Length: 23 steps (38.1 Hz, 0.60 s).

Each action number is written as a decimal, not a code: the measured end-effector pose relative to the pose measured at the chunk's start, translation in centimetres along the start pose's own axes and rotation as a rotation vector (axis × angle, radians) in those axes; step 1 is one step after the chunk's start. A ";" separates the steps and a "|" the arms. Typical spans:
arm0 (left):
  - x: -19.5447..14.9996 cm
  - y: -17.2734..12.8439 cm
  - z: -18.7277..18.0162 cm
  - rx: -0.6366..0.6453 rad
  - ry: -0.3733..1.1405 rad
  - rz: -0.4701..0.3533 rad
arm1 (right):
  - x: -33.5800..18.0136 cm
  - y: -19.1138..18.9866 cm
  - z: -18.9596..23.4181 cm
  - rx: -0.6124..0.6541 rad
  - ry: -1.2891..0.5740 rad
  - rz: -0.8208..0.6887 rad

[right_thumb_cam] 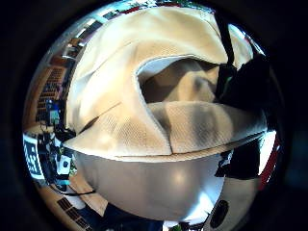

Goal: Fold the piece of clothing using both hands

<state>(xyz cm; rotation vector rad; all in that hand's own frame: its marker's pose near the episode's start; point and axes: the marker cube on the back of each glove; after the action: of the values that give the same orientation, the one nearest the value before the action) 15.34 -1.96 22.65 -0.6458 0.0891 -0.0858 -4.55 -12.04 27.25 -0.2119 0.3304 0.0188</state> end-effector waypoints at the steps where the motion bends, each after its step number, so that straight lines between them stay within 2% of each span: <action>1: -0.3 0.5 0.2 -0.006 -0.010 0.017 | 0.0 0.7 0.0 0.014 0.017 -0.021; 3: -0.9 1.8 0.9 -0.038 -0.010 0.077 | -0.4 2.4 0.1 0.058 0.027 -0.103; 8: -2.4 5.7 4.4 -0.171 0.071 0.329 | -1.5 6.2 2.5 0.113 -0.025 -0.312; 10: -2.9 8.6 4.1 -0.182 0.095 0.397 | -1.4 8.1 2.4 0.126 -0.039 -0.354; 13: -3.5 12.4 2.6 -0.162 0.096 0.451 | -1.0 10.8 1.0 0.134 -0.047 -0.391; 18: -4.2 14.5 -1.4 -0.067 0.040 0.442 | -0.1 13.0 -3.0 0.099 -0.033 -0.395; 20: -4.6 13.9 -3.4 -0.013 -0.005 0.390 | 0.3 12.6 -4.7 0.076 -0.024 -0.381; 23: -5.2 10.9 -6.1 0.067 -0.098 0.250 | 0.7 9.6 -6.3 0.021 -0.020 -0.346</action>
<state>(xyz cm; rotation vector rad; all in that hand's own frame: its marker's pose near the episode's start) 10.09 3.63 11.56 -0.5670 0.0712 0.1830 -6.44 -4.01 19.27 -0.2455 0.2700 -0.3238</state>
